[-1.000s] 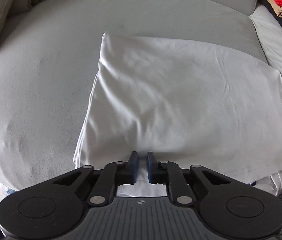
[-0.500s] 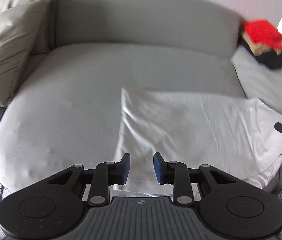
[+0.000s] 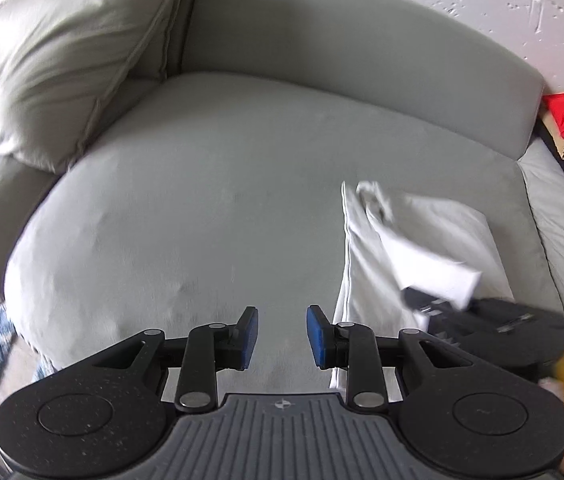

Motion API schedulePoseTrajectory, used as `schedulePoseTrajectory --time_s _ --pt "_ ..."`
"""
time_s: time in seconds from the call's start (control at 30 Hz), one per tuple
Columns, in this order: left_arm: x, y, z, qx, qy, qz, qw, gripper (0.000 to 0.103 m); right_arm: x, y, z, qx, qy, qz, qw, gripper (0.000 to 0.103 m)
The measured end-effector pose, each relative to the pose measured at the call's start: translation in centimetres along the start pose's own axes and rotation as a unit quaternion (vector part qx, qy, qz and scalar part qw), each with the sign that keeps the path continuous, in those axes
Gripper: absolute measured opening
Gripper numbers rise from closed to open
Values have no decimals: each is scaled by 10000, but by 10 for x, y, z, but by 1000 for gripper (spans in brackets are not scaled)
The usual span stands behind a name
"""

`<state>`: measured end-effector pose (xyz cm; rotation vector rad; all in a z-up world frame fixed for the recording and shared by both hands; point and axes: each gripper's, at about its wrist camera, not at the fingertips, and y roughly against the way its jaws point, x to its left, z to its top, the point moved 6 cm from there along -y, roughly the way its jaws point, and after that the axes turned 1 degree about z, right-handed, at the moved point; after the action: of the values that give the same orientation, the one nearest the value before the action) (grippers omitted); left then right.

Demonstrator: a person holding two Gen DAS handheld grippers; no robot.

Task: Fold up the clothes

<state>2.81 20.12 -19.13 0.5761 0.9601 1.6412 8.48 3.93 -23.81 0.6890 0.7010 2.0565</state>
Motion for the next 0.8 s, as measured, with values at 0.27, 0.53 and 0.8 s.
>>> schedulePoseTrajectory --time_s 0.27,0.53,0.8 --pt "4 -9 -3 7 165 -114 9998 28 6 5 -1 -43 -473 235 9986 5" --pt "0 -5 -3 -32 232 7 9997 28 18 3 5 206 -492 319 9981 5" --pt "-1 6 -5 -209 288 40 9994 28 25 14 -2 616 -162 1714 9831 28"
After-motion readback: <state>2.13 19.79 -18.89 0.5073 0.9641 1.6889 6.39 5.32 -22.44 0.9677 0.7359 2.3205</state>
